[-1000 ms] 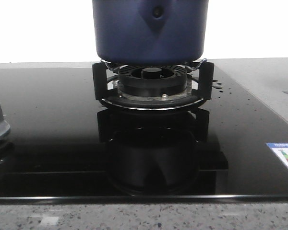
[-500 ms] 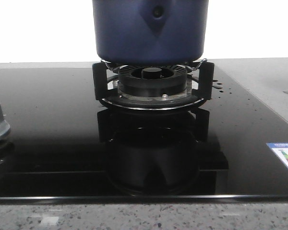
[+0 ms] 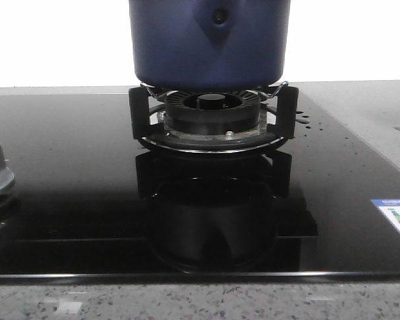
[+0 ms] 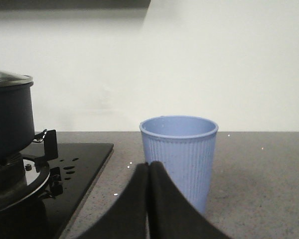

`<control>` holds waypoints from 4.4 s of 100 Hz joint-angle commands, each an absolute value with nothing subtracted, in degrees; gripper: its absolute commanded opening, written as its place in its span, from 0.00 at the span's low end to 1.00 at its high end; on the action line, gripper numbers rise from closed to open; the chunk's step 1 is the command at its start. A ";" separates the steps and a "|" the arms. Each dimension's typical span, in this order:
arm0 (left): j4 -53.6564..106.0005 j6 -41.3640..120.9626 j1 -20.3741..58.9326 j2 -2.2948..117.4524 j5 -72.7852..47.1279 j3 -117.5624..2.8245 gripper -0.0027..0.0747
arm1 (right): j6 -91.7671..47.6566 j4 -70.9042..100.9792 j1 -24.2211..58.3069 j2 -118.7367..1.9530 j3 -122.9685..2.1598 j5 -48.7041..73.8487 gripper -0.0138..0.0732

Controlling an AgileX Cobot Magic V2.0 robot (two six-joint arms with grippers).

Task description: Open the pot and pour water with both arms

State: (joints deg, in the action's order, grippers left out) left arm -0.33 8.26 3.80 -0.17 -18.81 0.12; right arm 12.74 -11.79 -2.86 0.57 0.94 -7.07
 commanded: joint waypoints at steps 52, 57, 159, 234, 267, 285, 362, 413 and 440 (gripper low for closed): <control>43.73 8.65 3.64 -1.97 4.10 2.64 0.01 | 13.28 2.93 -3.08 0.78 -1.15 -3.38 0.09; 52.85 8.65 3.64 -1.97 3.99 2.39 0.01 | 13.28 2.93 -3.08 -0.20 -2.00 -3.10 0.09; 92.31 71.52 9.20 46.44 -57.73 -35.58 0.03 | -18.01 31.78 2.47 -31.45 -44.68 51.13 0.08; 92.31 96.32 10.71 79.77 -59.07 -66.92 0.70 | -25.77 31.81 2.47 -31.45 -44.68 36.38 0.77; 92.07 96.32 16.68 92.05 -59.47 -79.59 0.75 | -25.77 31.81 2.47 -31.45 -44.68 35.01 0.86; 92.07 96.32 17.71 96.15 -59.47 -83.57 0.76 | -25.77 31.89 2.47 -31.45 -44.68 35.11 0.86; 93.34 96.32 22.01 100.51 -55.27 -84.76 0.79 | -25.77 32.71 2.47 -31.45 -44.68 34.81 0.85; 97.40 96.32 22.42 100.39 -57.13 -84.76 0.39 | -25.77 32.71 2.47 -31.45 -44.68 34.19 0.85; 98.33 95.67 20.35 96.09 -61.45 -87.86 0.38 | -25.77 32.53 2.47 -31.45 -44.68 31.73 0.85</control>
